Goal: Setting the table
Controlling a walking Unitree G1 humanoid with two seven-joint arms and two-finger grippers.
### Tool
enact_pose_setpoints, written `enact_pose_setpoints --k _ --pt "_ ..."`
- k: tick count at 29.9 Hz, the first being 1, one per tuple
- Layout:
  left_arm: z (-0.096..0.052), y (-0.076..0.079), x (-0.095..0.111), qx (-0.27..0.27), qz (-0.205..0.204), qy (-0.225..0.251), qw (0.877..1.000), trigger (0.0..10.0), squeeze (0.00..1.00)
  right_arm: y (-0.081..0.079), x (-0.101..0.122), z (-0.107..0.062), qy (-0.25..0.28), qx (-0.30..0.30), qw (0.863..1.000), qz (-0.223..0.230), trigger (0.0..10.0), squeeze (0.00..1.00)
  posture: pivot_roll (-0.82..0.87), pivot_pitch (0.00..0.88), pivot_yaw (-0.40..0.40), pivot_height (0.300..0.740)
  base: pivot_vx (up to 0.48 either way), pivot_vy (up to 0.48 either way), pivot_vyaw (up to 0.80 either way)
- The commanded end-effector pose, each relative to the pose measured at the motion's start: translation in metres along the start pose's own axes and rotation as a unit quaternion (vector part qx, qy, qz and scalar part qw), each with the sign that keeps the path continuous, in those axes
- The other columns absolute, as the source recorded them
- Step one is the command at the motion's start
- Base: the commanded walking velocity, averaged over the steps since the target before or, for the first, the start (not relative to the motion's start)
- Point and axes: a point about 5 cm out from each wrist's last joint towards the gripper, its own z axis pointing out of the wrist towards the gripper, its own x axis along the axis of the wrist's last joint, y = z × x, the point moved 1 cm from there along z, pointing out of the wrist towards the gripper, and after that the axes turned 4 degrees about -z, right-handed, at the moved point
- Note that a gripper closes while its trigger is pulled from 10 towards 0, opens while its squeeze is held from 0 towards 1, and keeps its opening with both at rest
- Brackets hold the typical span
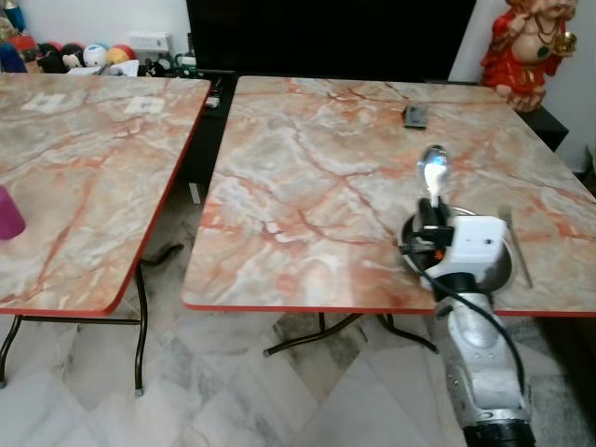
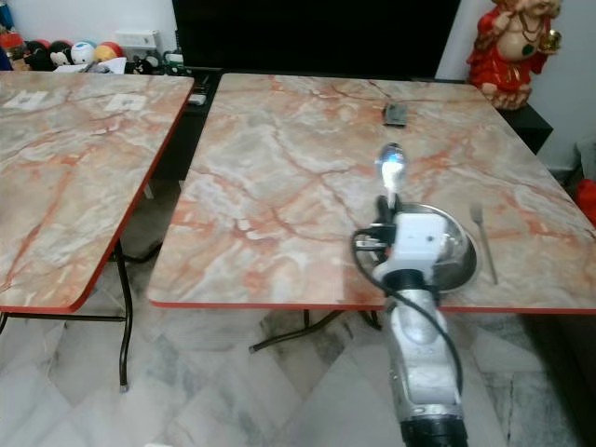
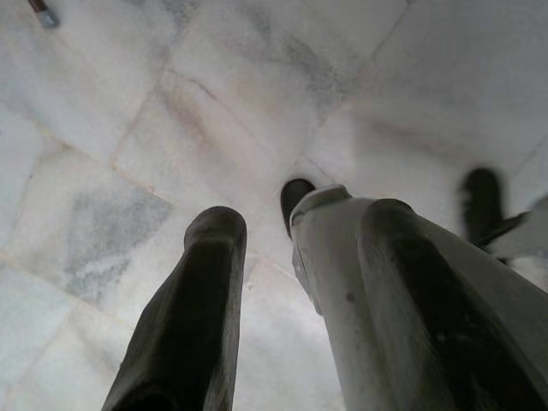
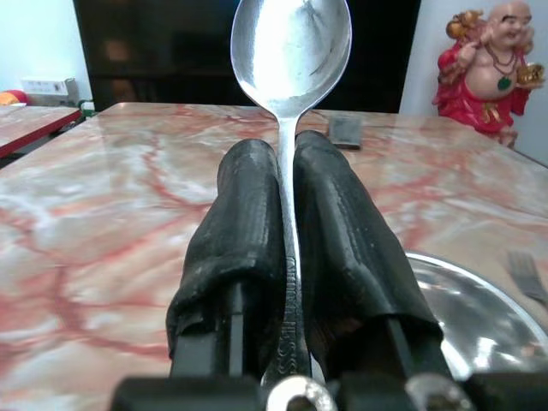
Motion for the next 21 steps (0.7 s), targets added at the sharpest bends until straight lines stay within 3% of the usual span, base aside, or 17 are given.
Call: enact_pose_setpoints --k 1,10,21 --pt "-0.0047 0.0046 -0.0198 -0.007 0.002 -0.033 0.999 10.0 0.00 0.0096 -0.0004 -0.0016 -0.002 -0.015 1.000 -0.001 10.0 0.00 -0.04 0.131 -0.011 0.740 0.000 -0.442 0.00" --pt "-0.0047 0.0045 -0.0200 -0.007 0.001 -0.033 0.999 10.0 0.00 0.0107 -0.0003 -0.0007 -0.002 -0.018 1.000 -0.001 10.0 0.00 -0.04 0.131 -0.011 0.740 0.000 -0.432 0.00" --pt "-0.0048 0.0049 -0.0200 -0.009 -0.005 -0.033 0.999 10.0 0.00 0.0151 -0.0015 0.0004 -0.007 -0.028 1.000 -0.002 10.0 0.00 -0.04 0.130 -0.011 0.740 0.000 0.000 0.00"
